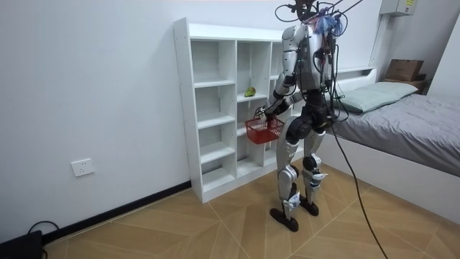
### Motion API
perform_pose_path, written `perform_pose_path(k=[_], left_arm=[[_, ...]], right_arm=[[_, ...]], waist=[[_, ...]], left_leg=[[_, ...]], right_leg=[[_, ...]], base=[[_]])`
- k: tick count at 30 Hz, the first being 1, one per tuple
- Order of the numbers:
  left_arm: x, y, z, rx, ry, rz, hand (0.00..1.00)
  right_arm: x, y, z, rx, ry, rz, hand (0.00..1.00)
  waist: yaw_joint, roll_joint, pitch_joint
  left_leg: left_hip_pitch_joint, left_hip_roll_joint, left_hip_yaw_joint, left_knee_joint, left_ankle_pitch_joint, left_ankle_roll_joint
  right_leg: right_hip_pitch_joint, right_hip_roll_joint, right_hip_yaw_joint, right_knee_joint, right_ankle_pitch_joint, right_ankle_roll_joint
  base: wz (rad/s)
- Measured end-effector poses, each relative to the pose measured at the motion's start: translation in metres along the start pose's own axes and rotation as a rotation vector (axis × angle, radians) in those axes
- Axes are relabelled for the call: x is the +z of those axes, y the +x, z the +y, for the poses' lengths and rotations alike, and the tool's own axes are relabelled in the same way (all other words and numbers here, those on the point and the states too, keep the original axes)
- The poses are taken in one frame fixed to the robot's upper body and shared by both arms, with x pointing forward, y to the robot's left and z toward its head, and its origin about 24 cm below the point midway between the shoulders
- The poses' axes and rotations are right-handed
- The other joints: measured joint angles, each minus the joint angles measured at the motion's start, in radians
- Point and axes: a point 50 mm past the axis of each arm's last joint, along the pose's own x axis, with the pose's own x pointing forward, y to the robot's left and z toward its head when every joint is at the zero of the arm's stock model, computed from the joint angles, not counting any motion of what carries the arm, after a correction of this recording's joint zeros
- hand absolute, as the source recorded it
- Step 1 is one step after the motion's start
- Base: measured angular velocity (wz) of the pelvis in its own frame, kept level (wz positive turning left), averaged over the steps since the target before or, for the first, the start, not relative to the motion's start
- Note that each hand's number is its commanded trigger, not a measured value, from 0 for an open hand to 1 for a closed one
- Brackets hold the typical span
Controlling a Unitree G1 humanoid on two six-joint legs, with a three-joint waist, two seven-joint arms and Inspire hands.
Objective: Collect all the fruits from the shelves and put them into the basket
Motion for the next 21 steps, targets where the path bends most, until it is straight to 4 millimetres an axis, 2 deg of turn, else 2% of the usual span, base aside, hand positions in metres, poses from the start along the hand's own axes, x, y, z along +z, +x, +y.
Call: perform_pose_path(k=[14,21], left_arm=[[-0.0008,0.0004,-0.0010,0.010,0.003,0.007,1.00],[0.0052,-0.0004,0.0025,0.013,0.019,-0.016,1.00]], right_arm=[[-0.0023,-0.0010,0.0007,0.008,0.002,0.007,0.00],[0.0009,-0.0017,0.0026,0.012,-0.019,-0.035,0.00]], waist=[[-0.006,0.003,0.0005],[-0.014,0.001,-0.0007]], left_leg=[[-0.007,0.001,0.001,0.001,0.000,-0.001],[-0.019,0.001,0.000,0.021,0.000,-0.001]], right_leg=[[-0.010,-0.001,0.000,0.010,0.001,-0.001],[-0.016,-0.002,0.000,0.014,0.000,-0.001]], base=[[0.00],[0.00]])
